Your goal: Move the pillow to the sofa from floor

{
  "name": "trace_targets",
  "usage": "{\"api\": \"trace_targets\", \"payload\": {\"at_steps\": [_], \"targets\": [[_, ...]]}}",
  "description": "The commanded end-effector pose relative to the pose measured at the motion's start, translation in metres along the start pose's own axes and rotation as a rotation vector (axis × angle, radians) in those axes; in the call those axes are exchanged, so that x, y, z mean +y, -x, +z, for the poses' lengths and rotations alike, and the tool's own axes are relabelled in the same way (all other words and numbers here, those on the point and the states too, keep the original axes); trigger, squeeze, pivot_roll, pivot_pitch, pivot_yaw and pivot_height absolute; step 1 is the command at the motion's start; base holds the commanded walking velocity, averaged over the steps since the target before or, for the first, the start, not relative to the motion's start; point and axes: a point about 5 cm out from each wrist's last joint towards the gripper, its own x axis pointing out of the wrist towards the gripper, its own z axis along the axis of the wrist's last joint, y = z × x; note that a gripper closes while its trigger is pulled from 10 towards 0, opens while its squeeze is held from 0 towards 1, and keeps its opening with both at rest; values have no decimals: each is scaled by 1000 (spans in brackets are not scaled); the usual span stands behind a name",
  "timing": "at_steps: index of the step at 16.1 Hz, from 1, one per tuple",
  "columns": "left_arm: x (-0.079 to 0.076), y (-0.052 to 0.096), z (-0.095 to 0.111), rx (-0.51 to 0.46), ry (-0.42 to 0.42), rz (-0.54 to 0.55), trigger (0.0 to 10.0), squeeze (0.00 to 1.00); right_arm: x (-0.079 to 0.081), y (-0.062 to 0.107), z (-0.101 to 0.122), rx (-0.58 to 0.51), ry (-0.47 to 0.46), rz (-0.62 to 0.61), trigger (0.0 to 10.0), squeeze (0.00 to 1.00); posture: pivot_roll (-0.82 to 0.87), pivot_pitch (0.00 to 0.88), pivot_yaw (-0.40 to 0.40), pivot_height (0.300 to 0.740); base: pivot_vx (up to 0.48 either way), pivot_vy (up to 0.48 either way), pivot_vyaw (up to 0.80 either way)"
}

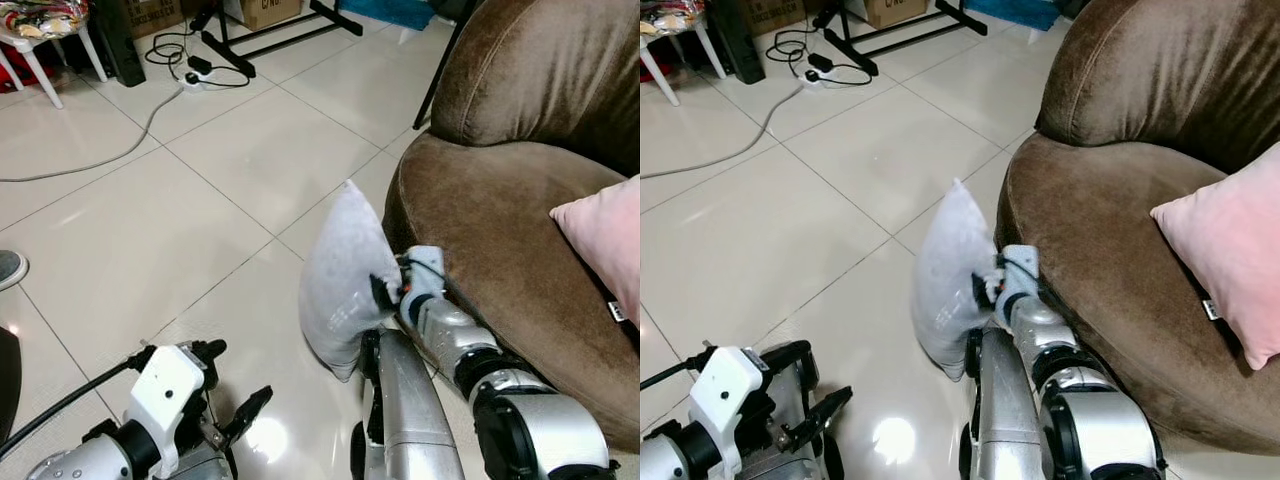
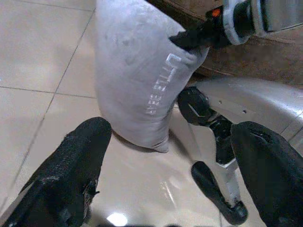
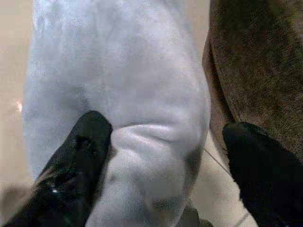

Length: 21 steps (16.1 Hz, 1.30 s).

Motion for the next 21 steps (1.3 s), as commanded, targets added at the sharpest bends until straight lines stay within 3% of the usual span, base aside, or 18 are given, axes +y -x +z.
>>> {"api": "trace_targets", "payload": {"at_steps": [1, 2, 3, 5, 8, 11, 21], "targets": [[-6, 0, 2, 1, 7, -17, 10000, 569, -1, 2, -19, 78, 24, -8, 2549, 0, -3, 184, -105, 481, 0, 0, 0], [-6, 0, 2, 2, 7, -17, 10000, 569, 0, 2, -20, 80, 28, -8, 2549, 0, -3, 184, -107, 481, 0, 0, 0], [-6, 0, 1, 4, 7, -17, 10000, 569, 3, 2, -23, 98, 47, 1, 0, 0, -2, 188, -111, 481, 0, 0, 0], [-9, 1, 0, 13, 11, -20, 10000, 569, 7, 2, -28, 127, 70, 18, 0, 0, -3, 189, -114, 481, 0, 0, 0], [-11, -1, -1, 16, 17, -30, 10000, 561, 14, 2, -34, 179, 8, 47, 0, 0, -3, 183, -114, 481, 0, 0, 0], [-11, -2, 0, 16, 19, -37, 10000, 569, 18, 2, -39, 219, 9, 55, 0, 0, -1, 180, -113, 481, 0, 0, 0], [-8, -5, 0, 19, 12, -52, 10000, 565, 23, 2, -42, 224, -52, 55, 0, 0, 9, 156, -107, 481, 0, 0, 0]]}}
